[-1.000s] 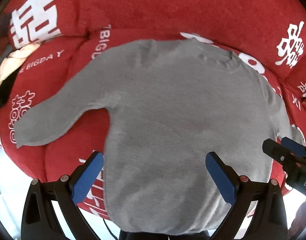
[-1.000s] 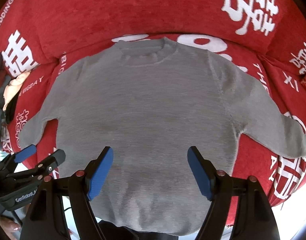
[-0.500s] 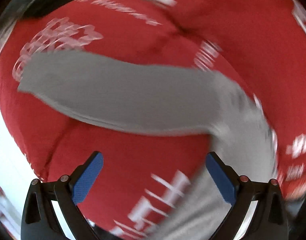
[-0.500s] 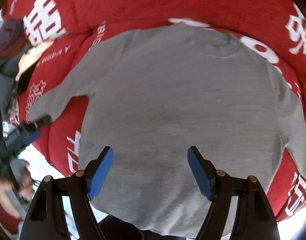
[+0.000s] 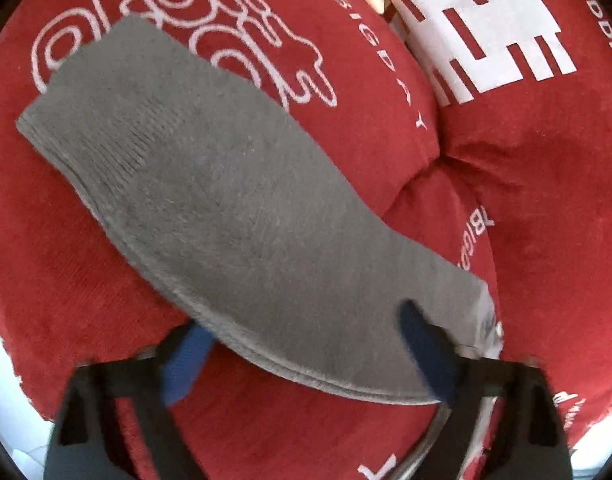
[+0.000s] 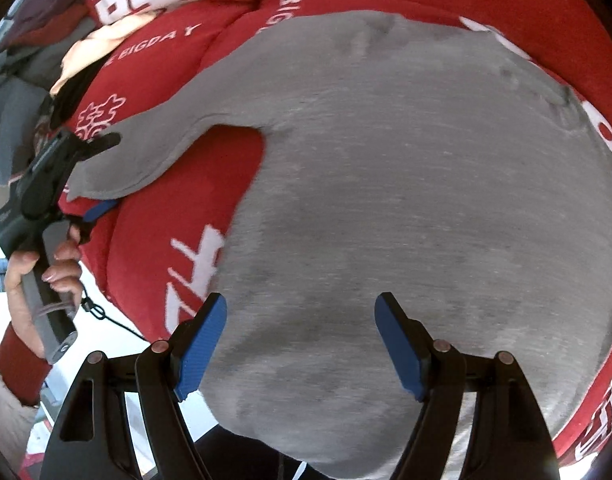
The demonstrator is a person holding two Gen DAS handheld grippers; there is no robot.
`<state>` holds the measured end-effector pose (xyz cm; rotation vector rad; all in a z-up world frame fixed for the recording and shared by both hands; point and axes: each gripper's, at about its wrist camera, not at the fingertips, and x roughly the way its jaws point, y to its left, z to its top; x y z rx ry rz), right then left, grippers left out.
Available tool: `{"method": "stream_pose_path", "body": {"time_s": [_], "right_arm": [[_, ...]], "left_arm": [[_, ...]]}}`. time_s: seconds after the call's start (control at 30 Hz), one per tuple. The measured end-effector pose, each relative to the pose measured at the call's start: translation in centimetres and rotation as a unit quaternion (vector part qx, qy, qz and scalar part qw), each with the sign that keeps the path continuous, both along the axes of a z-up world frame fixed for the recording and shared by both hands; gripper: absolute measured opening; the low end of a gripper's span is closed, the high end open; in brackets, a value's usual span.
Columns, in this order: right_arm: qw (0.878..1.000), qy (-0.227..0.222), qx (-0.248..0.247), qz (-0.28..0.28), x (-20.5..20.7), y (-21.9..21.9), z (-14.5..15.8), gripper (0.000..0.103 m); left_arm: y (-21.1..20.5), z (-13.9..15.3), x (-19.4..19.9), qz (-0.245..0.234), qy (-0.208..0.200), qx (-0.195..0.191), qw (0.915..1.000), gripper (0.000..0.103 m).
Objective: Fold small clothes
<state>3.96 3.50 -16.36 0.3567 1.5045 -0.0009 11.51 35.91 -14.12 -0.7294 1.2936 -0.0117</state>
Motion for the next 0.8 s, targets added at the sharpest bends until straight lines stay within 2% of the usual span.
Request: {"method": "stream_pose_path", "body": {"time_s": [0.03, 0.07, 0.13, 0.2, 0.3, 0.47, 0.67, 0.8], "right_arm": [[1.000, 0.001, 0.003, -0.001, 0.1, 0.2, 0.0, 0.080], [1.000, 0.002, 0.005, -0.002, 0.2, 0.3, 0.1, 0.080], [1.000, 0.001, 0.008, -0.005, 0.4, 0.4, 0.3, 0.080], [1.000, -0.003, 0.012, -0.010, 0.3, 0.2, 0.7, 0.080], [1.000, -0.013, 0.018, -0.019, -0.3, -0.5, 1.5, 0.080], [0.998, -0.019, 0.022, -0.050, -2.0, -2.8, 2.1, 0.080], [0.995, -0.031, 0.022, -0.096, -4.0, -7.6, 3.0, 0.080], [0.990, -0.044, 0.018, -0.136, -6.0, -11.8, 3.9, 0.080]], "left_arm": [[-0.1, 0.1, 0.1, -0.005, 0.000, 0.012, 0.9999, 0.043], [-0.1, 0.0, 0.3, -0.009, 0.001, 0.016, 0.9998, 0.023], [0.0, 0.2, 0.5, -0.016, -0.004, 0.026, 0.9995, 0.014], [-0.2, 1.0, 0.7, -0.028, -0.018, 0.038, 0.9987, 0.014], [-1.1, 4.0, 1.1, -0.054, -0.065, 0.062, 0.9945, 0.014], [-5.1, 9.5, 2.3, -0.106, -0.141, 0.044, 0.9834, 0.014], [-15.2, 15.1, 2.3, -0.204, -0.208, 0.008, 0.9567, 0.014], [-24.3, 15.7, 0.7, -0.287, -0.218, 0.003, 0.9329, 0.014]]}}
